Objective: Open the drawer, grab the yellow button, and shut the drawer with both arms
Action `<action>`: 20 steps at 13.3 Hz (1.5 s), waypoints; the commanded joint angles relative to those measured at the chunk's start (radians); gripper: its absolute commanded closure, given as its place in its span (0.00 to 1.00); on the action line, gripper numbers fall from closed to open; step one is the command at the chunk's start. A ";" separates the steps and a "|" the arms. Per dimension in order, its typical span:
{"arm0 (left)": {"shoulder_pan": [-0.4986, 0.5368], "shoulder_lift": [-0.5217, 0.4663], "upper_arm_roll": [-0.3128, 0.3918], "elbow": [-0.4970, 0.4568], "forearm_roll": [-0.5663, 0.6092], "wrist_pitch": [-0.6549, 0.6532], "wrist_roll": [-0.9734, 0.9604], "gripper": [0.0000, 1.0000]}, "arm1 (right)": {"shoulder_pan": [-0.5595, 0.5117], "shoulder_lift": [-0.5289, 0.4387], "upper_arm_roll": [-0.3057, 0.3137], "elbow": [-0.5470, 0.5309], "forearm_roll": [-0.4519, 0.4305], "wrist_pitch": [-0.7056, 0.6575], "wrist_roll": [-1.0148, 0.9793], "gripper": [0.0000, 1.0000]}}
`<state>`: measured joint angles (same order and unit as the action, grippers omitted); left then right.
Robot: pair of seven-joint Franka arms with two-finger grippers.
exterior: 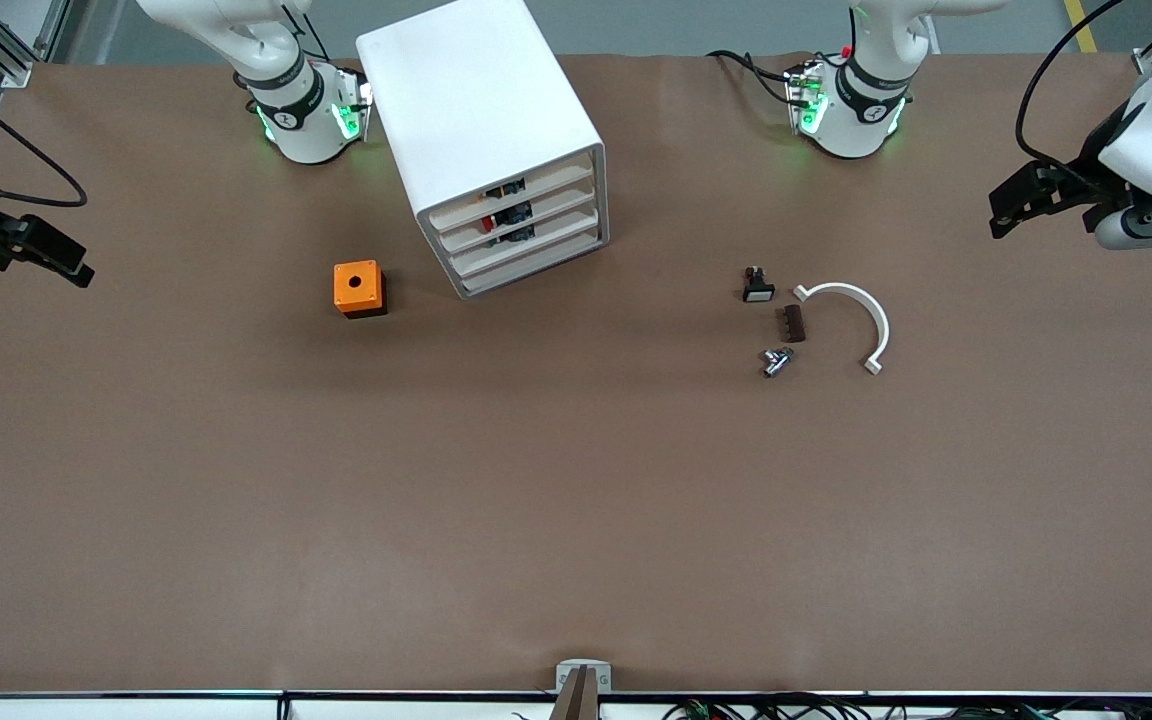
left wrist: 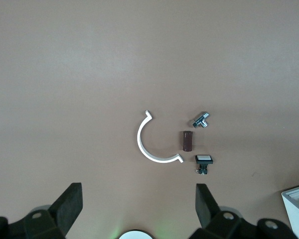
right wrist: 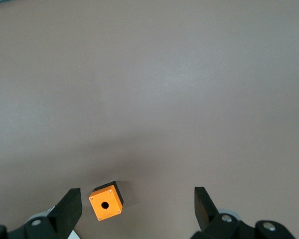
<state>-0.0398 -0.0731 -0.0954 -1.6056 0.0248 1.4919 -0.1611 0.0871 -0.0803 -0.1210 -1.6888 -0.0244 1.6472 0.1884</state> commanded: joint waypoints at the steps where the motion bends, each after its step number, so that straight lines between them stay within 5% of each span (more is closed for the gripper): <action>1: 0.006 0.007 -0.004 0.023 0.020 -0.024 0.005 0.00 | -0.020 -0.015 0.009 -0.005 -0.011 -0.006 -0.015 0.00; 10: 0.018 0.134 0.002 0.059 0.011 -0.018 -0.023 0.00 | -0.020 -0.015 0.007 -0.005 -0.011 -0.004 -0.021 0.00; 14: 0.000 0.257 -0.010 0.108 -0.017 -0.018 -0.249 0.00 | -0.032 -0.015 0.007 -0.008 -0.011 -0.004 -0.027 0.00; 20: -0.057 0.393 -0.014 0.145 -0.247 -0.019 -0.631 0.00 | -0.033 -0.010 0.007 -0.005 -0.006 -0.003 -0.026 0.00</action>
<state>-0.0545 0.2791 -0.1055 -1.4985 -0.1839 1.4922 -0.6628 0.0758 -0.0807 -0.1292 -1.6887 -0.0244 1.6471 0.1779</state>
